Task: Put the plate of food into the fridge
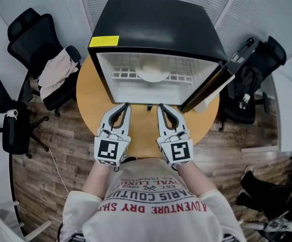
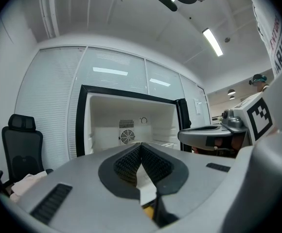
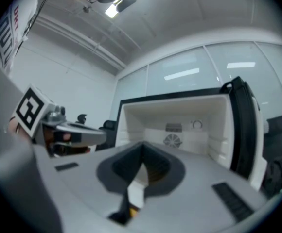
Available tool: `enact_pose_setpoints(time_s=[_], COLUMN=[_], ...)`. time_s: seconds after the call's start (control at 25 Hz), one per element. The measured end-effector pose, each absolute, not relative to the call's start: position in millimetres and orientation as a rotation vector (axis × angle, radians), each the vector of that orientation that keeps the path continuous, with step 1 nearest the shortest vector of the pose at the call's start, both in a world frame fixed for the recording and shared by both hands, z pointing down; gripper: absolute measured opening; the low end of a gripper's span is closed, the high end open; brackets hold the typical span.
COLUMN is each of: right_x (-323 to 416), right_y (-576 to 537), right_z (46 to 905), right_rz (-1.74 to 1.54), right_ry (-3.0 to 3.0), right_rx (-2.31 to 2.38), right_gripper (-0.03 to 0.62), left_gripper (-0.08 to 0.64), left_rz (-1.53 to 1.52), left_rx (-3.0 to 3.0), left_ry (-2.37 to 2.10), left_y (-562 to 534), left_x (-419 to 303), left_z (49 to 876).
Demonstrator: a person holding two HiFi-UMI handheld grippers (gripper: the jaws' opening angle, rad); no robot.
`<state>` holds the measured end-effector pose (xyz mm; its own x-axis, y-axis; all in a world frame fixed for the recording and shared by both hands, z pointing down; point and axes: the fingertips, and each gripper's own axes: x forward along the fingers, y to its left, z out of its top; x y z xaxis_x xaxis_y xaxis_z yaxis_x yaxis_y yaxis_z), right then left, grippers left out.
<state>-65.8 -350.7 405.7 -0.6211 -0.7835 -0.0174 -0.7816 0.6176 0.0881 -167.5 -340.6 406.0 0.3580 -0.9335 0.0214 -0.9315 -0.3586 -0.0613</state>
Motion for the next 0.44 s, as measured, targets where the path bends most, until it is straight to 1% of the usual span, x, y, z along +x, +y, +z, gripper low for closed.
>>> enact_pose_setpoints(time_s=[0.44], right_x=[-69.4], right_y=[-354.9], right_z=[402.4], right_rz=[-0.124], right_ry=[-2.811], right_rx=[1.349], right_gripper=[0.028], left_gripper=[0.032], left_rz=[-0.089], left_rx=[-2.559], left_ry=[1.773], left_y=[-345.8], left_x=[-162.4], left_z=[398.1])
